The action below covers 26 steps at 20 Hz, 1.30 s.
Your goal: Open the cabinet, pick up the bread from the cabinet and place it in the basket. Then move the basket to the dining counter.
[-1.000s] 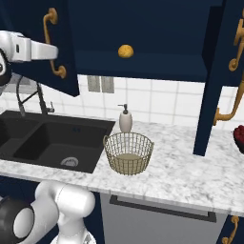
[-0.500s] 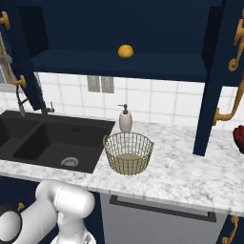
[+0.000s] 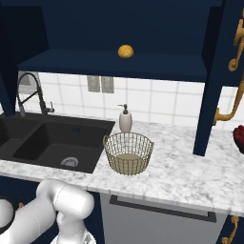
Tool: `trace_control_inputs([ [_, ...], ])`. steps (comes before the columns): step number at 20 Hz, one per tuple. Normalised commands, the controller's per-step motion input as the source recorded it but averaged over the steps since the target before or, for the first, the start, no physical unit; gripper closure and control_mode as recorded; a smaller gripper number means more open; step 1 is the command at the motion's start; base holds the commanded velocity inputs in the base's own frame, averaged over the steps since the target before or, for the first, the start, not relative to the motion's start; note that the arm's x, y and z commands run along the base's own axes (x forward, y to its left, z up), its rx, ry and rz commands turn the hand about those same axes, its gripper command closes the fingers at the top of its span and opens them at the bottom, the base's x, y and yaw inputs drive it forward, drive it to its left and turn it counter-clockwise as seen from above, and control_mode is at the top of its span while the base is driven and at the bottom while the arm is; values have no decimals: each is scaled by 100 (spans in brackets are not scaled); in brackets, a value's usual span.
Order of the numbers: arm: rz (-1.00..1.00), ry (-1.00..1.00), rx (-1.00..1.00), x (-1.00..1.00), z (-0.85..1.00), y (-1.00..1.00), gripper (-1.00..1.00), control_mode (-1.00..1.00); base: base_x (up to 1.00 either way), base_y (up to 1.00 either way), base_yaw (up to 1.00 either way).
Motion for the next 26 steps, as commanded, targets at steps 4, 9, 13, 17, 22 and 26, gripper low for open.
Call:
trace_control_inputs([
  [4, 0, 0, 0, 0, -17, 8, -100, -100, 0, 0, 0],
  [9, 1, 0, 0, -12, -4, 3, -100, -100, 0, 0, 0],
  [13, 14, 0, 3, -12, -1, 0, -100, -100, 0, 0, 0],
  [17, 25, 0, 5, -73, 0, 0, -100, -100, 0, 0, 0],
  [22, 9, 0, 1, -100, 0, -10, -100, -100, 0, 0, 0],
  [26, 19, 0, 21, -72, -3, -73, -100, -100, 0, 0, 0],
])
